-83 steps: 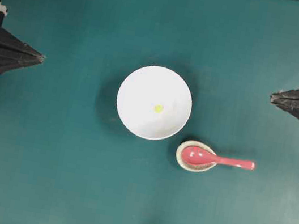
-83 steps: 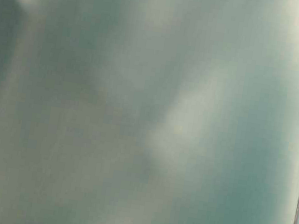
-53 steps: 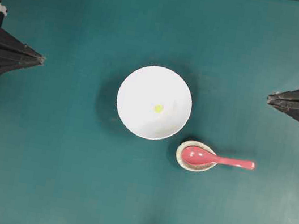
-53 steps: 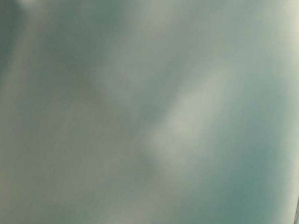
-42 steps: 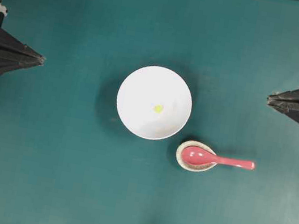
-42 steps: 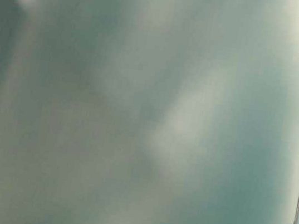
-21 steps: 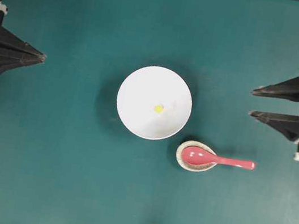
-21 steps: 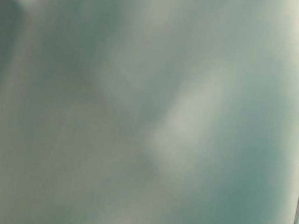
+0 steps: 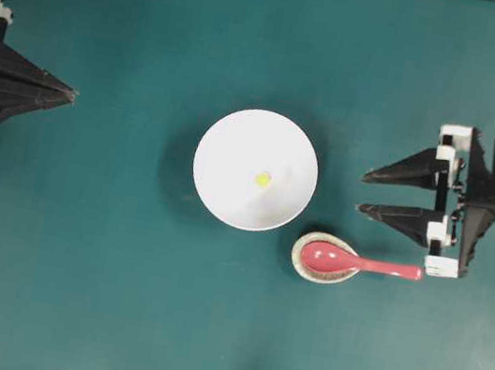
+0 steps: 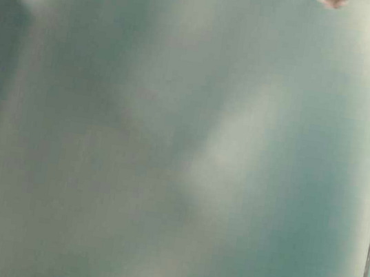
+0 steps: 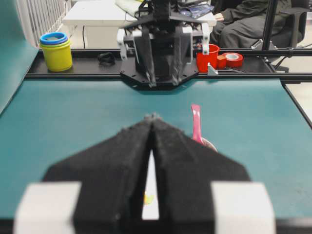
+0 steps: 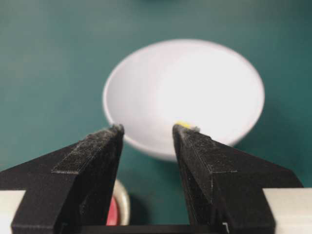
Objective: Scoop the yellow hexagonal prism block from the bowl with a spoon using the right arm.
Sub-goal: 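Move the right gripper open toward the pink spoon handle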
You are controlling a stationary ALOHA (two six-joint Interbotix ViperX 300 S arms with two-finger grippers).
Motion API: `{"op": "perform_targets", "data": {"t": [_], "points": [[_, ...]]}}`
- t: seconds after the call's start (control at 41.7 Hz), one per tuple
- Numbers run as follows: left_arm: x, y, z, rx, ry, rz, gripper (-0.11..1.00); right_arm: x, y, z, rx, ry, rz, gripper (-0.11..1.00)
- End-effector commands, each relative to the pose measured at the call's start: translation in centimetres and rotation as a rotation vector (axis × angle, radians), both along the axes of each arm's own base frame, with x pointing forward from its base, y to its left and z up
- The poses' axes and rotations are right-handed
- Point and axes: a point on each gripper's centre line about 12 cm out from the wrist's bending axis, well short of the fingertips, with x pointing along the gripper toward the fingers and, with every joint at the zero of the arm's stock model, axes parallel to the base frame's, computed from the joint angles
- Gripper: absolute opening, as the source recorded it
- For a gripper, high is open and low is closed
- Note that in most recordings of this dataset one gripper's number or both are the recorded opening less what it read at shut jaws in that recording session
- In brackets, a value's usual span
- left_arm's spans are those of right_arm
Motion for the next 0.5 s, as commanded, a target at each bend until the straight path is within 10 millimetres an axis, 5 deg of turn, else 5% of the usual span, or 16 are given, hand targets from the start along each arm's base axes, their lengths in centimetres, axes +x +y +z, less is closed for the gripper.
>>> {"op": "perform_targets", "data": {"t": [0.0, 0.48], "points": [[0.2, 0.1, 0.8, 0.003, -0.017, 0.002, 0.00, 0.3, 0.5, -0.5, 0.013, -0.001, 0.006, 0.52], [0.2, 0.1, 0.7, 0.005, -0.012, 0.003, 0.00, -1.9, 4.2, -5.0, 0.067, 0.055, 0.060, 0.52]]}}
